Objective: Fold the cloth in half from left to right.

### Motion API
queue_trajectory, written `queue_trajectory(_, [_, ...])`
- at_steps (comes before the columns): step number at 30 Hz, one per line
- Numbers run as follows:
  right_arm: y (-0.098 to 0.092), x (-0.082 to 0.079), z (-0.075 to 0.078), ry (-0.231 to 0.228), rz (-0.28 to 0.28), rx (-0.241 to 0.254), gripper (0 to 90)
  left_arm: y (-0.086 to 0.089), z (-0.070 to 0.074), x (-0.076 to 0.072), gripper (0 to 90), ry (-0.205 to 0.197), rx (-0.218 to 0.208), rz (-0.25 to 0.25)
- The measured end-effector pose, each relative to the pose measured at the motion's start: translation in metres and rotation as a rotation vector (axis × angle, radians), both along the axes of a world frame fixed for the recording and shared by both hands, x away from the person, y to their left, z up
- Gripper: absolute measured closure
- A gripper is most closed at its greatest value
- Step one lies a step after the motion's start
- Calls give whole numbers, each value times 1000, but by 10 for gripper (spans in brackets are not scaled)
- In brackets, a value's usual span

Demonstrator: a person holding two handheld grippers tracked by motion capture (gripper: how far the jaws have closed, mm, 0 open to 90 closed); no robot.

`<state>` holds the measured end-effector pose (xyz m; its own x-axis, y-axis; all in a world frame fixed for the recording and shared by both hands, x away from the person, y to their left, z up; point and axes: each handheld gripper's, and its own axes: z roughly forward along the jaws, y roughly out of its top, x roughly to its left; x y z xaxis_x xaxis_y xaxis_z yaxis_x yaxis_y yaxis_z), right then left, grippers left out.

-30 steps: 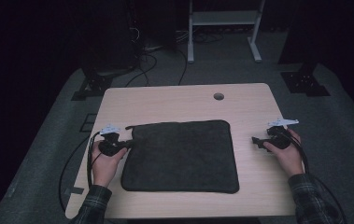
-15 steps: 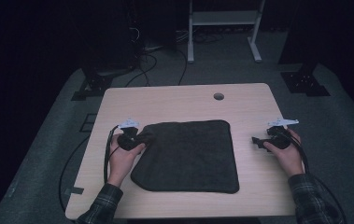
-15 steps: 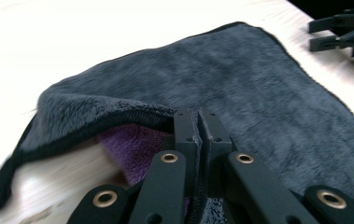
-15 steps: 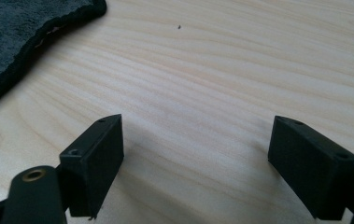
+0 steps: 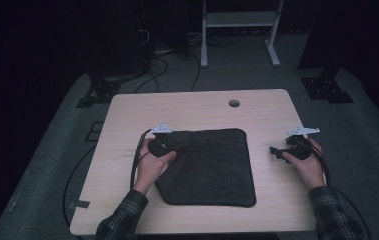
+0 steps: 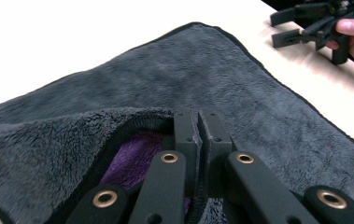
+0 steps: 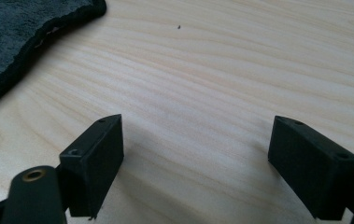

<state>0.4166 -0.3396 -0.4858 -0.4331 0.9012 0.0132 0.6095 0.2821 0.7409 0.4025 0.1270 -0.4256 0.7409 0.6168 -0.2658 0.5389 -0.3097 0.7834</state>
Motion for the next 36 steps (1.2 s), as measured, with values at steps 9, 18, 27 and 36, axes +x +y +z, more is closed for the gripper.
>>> queue_trajectory(9, [0, 0, 0, 0, 0, 0, 174, -34, -4, 6, 873, 3, 13, -88])
queue_trajectory(18, [0, 0, 0, 0, -1, 0, 171, -61, -9, 10, 873, 5, 30, -144])
queue_trajectory(27, [0, 0, 0, 1, -2, 1, 171, -87, -14, 16, 873, 16, 33, -194])
queue_trajectory(36, [0, 0, 0, 1, -2, 0, 170, -116, -17, 21, 873, 32, 7, -249])
